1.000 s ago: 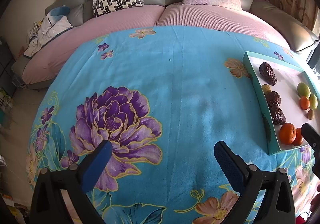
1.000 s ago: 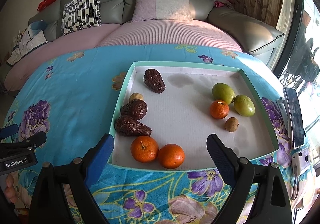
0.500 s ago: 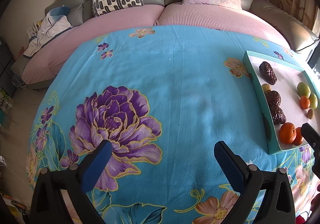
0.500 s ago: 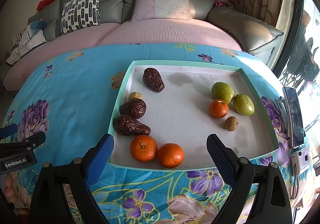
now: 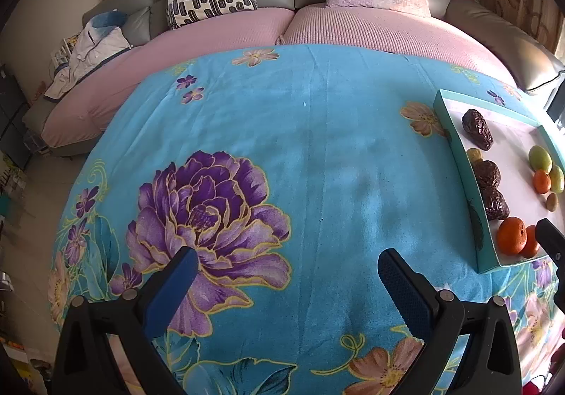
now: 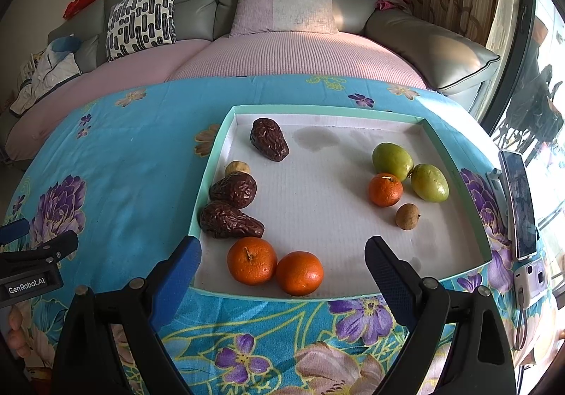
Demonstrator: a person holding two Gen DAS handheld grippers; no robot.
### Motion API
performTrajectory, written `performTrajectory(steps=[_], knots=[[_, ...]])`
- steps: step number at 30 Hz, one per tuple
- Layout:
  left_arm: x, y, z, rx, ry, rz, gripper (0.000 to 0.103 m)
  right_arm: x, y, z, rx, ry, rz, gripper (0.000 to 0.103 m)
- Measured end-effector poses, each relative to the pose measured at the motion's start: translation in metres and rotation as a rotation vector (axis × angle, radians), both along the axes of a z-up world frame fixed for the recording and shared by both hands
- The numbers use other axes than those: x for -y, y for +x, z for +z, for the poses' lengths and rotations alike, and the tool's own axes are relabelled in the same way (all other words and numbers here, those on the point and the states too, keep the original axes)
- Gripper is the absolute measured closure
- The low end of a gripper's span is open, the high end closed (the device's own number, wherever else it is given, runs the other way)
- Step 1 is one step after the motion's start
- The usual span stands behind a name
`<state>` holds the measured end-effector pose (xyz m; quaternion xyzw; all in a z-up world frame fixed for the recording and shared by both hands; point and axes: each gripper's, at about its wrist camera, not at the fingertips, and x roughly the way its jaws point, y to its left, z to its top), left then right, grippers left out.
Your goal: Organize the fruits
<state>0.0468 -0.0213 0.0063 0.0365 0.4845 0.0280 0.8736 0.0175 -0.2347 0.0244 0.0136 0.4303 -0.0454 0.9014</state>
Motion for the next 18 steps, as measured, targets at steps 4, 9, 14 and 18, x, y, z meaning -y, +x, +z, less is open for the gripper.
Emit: performTrajectory(steps=[4,9,14,18], knots=[[0.0003,0.0002,0.0008,0.002,0.0,-0.001,0.0,-0.0003,0.0002,-0.0004,-0.002,-0.001,-0.001,0.009],[0.0009,0.0007,0.0009,0.001,0.002,-0.001,0.0,-0.0002,0.0,-0.0009,-0.003,-0.001,-0.001,0.009],[0.0005,-0.0047,0.0084,0.041,-0.024,-0.01,0.0,0.0,-0.0005,-0.0018,-0.003,0.0,-0.003,0.009],[0.0014,-0.0032,0.0076,0.037,-0.016,-0.013,0.0,0.0003,-0.0007,-0.0021,-0.003,0.0,-0.004,0.009]])
